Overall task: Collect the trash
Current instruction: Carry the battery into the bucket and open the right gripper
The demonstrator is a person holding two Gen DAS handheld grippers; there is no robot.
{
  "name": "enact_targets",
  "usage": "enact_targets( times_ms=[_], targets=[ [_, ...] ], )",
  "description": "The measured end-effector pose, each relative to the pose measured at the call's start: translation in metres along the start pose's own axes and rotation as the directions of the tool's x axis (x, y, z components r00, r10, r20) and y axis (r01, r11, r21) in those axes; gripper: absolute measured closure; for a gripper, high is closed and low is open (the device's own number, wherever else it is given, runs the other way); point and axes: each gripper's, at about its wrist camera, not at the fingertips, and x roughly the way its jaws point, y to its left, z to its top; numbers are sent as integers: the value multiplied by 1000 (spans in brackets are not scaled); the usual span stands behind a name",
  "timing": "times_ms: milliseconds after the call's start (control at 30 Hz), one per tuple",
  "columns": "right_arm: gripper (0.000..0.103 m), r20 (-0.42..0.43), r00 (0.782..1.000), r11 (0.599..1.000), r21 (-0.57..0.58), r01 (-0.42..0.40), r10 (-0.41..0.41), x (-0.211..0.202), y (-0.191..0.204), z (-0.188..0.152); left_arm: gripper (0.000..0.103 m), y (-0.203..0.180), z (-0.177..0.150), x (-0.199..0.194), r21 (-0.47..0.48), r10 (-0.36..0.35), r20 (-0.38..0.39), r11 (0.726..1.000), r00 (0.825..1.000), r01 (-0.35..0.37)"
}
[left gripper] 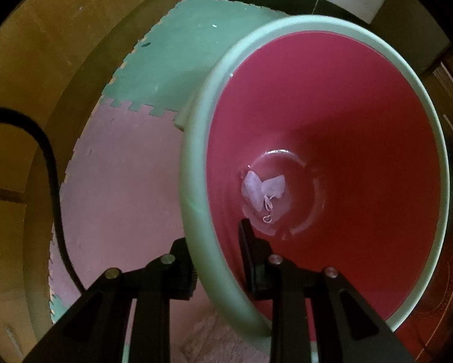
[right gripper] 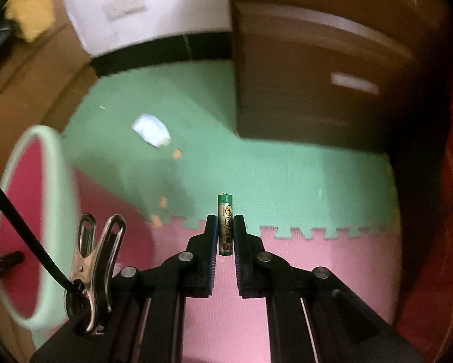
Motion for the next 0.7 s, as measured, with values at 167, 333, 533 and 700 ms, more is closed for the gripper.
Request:
enact_targets(
  times_ms=[167, 333, 533, 700],
  targets=[
    [92, 71, 997, 993, -116, -33, 42, -51, 49, 13, 78, 3, -1, 0, 0, -9, 1, 1000, 1000, 9],
    [92, 54, 988, 962, -239, -131, 148, -77, 105, 16, 78, 3, -2, 0, -3, -7, 6, 1000, 1000, 7],
    [92, -51, 975, 916, -334, -221, 217, -61, 166, 8, 78, 2, -1, -1, -22, -16, 18, 1000, 1000, 16],
    [92, -169, 961, 909, -322, -265, 221, -23, 189, 7, 79, 2, -1, -2, -34, -21, 26, 999, 999, 22]
  ],
)
